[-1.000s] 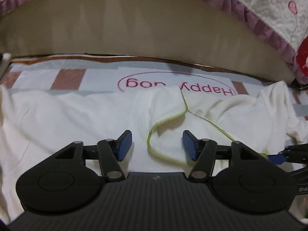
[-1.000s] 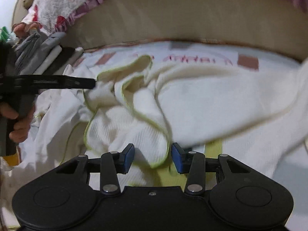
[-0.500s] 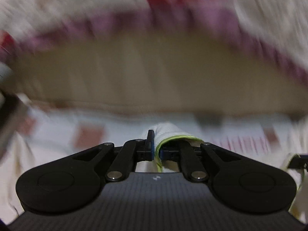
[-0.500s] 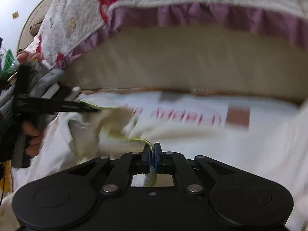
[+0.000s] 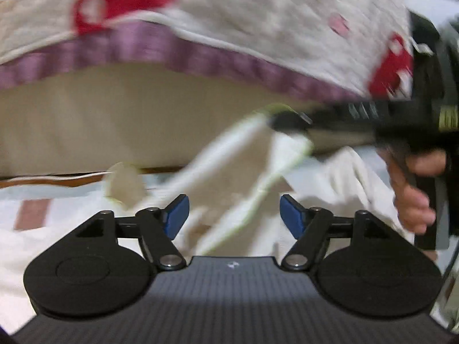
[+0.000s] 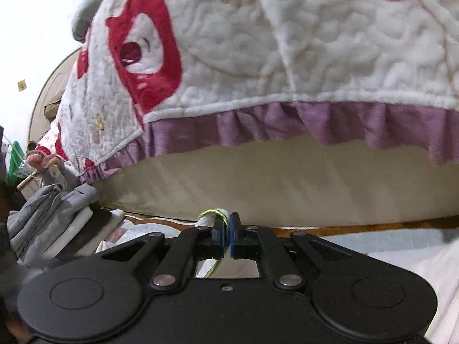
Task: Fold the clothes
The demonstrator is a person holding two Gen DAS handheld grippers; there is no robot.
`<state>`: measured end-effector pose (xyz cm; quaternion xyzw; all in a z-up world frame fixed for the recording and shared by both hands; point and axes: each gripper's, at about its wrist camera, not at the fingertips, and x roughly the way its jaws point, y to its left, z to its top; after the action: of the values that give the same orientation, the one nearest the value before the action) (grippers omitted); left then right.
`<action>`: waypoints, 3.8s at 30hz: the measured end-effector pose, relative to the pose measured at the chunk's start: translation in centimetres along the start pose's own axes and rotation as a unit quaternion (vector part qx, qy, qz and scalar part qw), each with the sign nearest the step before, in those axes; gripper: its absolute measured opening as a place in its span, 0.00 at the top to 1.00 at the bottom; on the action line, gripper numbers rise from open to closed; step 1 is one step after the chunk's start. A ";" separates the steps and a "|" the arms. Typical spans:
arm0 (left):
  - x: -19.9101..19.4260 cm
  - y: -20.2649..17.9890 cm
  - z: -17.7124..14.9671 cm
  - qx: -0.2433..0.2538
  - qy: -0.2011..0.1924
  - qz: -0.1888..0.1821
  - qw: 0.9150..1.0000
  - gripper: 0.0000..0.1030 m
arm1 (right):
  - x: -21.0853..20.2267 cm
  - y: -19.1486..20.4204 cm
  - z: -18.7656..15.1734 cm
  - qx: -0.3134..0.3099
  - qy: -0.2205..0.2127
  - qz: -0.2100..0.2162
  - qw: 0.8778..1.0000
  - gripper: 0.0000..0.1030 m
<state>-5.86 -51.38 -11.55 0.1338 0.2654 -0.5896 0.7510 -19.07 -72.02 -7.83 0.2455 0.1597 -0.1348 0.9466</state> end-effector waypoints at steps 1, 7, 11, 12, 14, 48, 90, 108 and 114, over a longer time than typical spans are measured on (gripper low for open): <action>0.9 -0.3 0.2 0.002 0.003 -0.001 1.000 0.31 | -0.2 0.3 0.2 -0.002 0.001 0.006 1.000 0.96; 6.1 0.8 2.6 -0.019 0.018 0.054 0.998 0.95 | -1.5 1.3 0.8 -0.045 0.098 0.035 0.993 0.89; 7.6 4.0 4.5 -0.065 0.006 0.143 0.988 0.95 | -8.4 -2.7 -0.4 -0.027 0.114 -0.074 0.990 0.75; 7.7 4.6 4.6 -0.077 0.004 0.153 0.985 0.95 | -10.3 -4.0 -0.7 -0.011 0.114 -0.101 0.988 0.63; 7.8 5.1 4.3 -0.090 0.000 0.163 0.982 0.95 | -14.8 -7.8 -2.2 0.064 0.098 -0.155 0.981 0.55; 10.4 6.3 2.1 -0.114 0.041 0.175 0.977 0.95 | -22.9 -20.2 0.5 0.092 -0.112 -0.480 0.865 0.90; 11.6 -11.4 -3.4 -0.054 0.120 -0.033 0.991 0.40 | -22.3 -32.7 -6.5 0.404 -0.048 -0.408 0.817 0.92; 3.8 -8.7 -4.5 -0.120 0.175 -0.024 0.977 0.39 | -23.0 -31.6 -4.9 0.266 -0.009 -0.593 0.760 0.48; -7.0 -0.7 -5.4 -0.148 0.164 0.103 0.970 0.35 | -19.1 -23.3 -4.6 0.253 0.011 -0.464 0.849 0.47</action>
<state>-9.00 -43.05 -12.05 0.1424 0.4544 -0.4332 0.7653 -45.32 -85.97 -14.40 0.3749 0.2254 -0.5911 0.6776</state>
